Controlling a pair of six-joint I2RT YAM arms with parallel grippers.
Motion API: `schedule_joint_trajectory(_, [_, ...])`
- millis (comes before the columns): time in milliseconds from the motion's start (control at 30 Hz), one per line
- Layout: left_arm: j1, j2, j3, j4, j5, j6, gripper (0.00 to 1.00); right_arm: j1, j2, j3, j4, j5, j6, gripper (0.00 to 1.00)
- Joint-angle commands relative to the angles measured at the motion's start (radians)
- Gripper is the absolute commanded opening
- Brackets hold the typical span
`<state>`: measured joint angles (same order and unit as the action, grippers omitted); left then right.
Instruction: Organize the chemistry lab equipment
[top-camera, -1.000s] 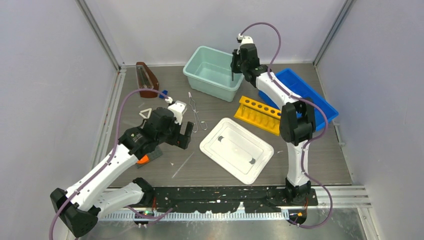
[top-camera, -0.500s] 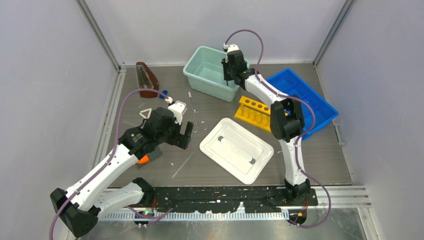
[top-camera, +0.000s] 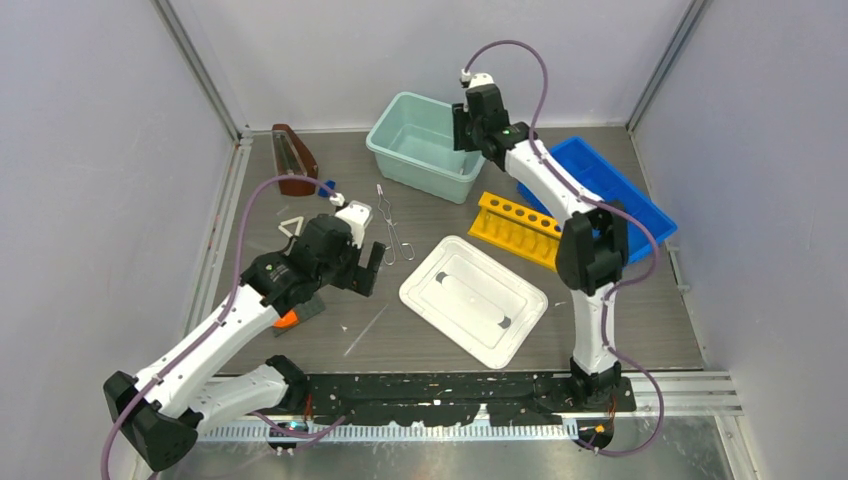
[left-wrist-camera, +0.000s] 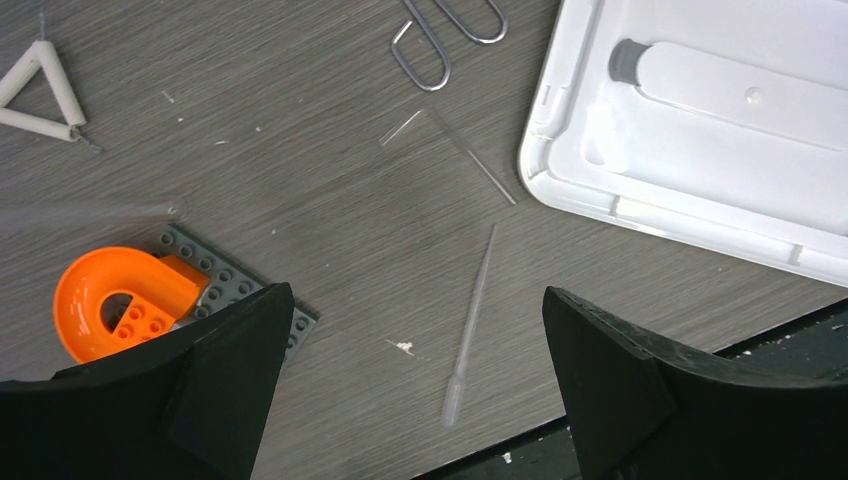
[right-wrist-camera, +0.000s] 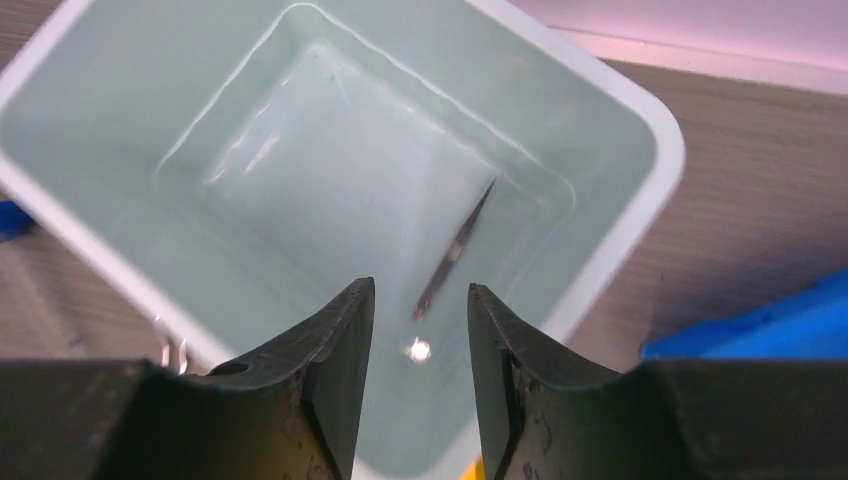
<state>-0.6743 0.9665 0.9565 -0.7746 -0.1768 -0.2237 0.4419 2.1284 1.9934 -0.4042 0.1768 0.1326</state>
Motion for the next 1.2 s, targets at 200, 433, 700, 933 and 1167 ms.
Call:
schedule_joint_trajectory(200, [-0.002, 0.04, 0.059, -0.014, -0.157, -0.016, 1.0, 0.014, -0.553, -0.404, -0.083, -0.005, 0.348, 0.45])
schedule_joint_trajectory(433, [-0.002, 0.136, 0.098, -0.064, -0.071, -0.071, 0.91, 0.017, -0.857, -0.702, -0.112, -0.127, 0.452, 0.45])
schedule_joint_trajectory(700, [-0.002, 0.257, 0.056, -0.135, 0.114, -0.188, 0.76, 0.017, -1.064, -0.895, -0.157, -0.152, 0.452, 0.45])
schedule_joint_trajectory(933, [-0.002, 0.353, -0.058, -0.025, 0.148, -0.311, 0.67, 0.017, -1.176, -0.93, -0.157, -0.161, 0.471, 0.44])
schedule_joint_trajectory(1167, [-0.002, 0.414, -0.112, 0.042, 0.11, -0.325, 0.58, 0.016, -1.232, -0.945, -0.154, -0.15, 0.493, 0.43])
